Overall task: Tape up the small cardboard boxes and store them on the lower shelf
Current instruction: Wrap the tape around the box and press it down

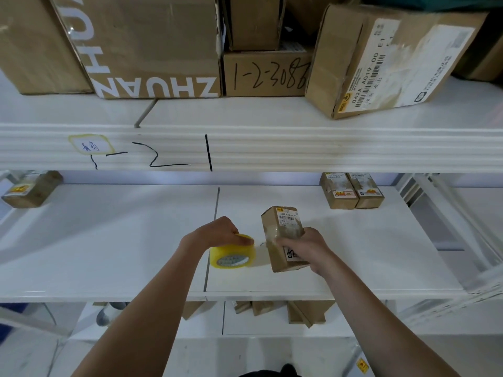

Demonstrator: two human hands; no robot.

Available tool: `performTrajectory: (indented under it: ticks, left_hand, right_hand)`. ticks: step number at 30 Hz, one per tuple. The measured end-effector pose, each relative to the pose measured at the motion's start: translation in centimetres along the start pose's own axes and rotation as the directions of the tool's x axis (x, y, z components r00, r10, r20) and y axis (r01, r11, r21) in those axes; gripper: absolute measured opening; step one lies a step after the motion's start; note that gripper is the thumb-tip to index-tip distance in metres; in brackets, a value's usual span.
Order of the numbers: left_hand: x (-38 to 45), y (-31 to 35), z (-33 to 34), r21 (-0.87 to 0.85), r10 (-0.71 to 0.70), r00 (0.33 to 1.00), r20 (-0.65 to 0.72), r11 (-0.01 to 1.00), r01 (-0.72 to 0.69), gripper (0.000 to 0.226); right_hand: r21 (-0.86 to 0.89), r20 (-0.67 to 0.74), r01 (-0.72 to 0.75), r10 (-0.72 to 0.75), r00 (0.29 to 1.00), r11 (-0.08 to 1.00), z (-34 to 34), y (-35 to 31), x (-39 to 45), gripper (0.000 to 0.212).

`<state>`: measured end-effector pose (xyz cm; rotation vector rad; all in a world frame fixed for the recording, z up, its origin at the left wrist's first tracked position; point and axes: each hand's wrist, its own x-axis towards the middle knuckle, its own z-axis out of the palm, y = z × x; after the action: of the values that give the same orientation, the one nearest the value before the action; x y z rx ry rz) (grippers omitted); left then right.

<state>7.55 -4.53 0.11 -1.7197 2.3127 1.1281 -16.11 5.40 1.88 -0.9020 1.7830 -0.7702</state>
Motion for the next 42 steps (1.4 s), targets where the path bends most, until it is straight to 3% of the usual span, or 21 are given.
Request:
performTrajectory:
  ticks: [2,6,14,19,21,24,26,31,34,36,38,42]
  left_hand:
    - [-0.1,-0.4,0.5,0.099,-0.054,0.996,-0.065,0.993,0.061,0.074]
    - [-0.3,-0.8,1.3,0.112,-0.106,0.994,-0.001,0.988,0.105,0.087]
    - [-0.5,-0.6,2.1,0.021,-0.053,0.997,0.063,0.998,0.052,0.067]
    - [-0.3,0.9,2.2,-0.159,-0.018,0.999,-0.031,0.987,0.013,0.063]
    - [-0.3,1.2,2.1,-0.199,-0.005,0.999,-0.052,0.980,-0.006,0.063]
    - [-0.2,1.0,2.1,-0.204,0.010,0.999,-0.033,0.979,-0.017,0.071]
    - [0.0,0.9,2.1,-0.178,0.022,0.999,-0.026,0.984,-0.026,0.076]
    - [0.0,1.4,2.1,-0.096,-0.018,0.997,-0.079,0.995,0.010,0.079]
    - [0.3,2.3,2.4,-0.034,-0.003,0.992,-0.127,0.999,-0.001,0.073]
    - [0.5,2.8,2.6,-0.016,0.017,0.986,-0.169,1.000,-0.020,0.058]
    - [0.6,2.9,2.7,-0.030,0.006,0.985,-0.170,0.999,-0.011,0.059]
    - [0.1,2.1,1.6,-0.191,0.000,0.999,-0.050,0.982,-0.009,0.061]
  right_hand:
    - [0.014,0.008,0.026,-0.026,1.000,1.000,-0.2,-0.3,-0.2,0.046]
    - [0.069,0.095,0.019,-0.025,0.995,0.997,-0.1,-0.2,-0.5,0.054]
    - [0.182,0.293,-0.004,-0.050,0.955,0.983,0.0,0.1,-0.4,0.054]
    - [0.433,0.337,-0.105,-0.053,0.940,0.895,0.3,0.2,-0.1,0.078]
    - [0.464,0.372,-0.117,-0.074,0.925,0.878,0.2,0.4,0.2,0.071]
    - [0.445,0.398,-0.114,-0.083,0.914,0.889,0.0,0.7,0.6,0.039]
    - [0.426,0.399,-0.101,-0.086,0.913,0.899,-0.2,1.0,1.0,0.028]
    - [0.354,0.329,-0.064,-0.060,0.942,0.933,-0.2,0.5,1.0,0.052]
    - [0.137,0.243,-0.038,0.003,0.970,0.990,0.9,-0.2,0.4,0.076]
    - [0.015,0.161,0.023,-0.025,0.987,1.000,1.6,-0.4,0.7,0.077]
    - [0.018,0.119,0.029,-0.031,0.992,0.999,1.7,-0.5,1.3,0.072]
    - [0.054,0.113,-0.025,0.018,0.993,0.998,0.6,-0.1,2.0,0.069]
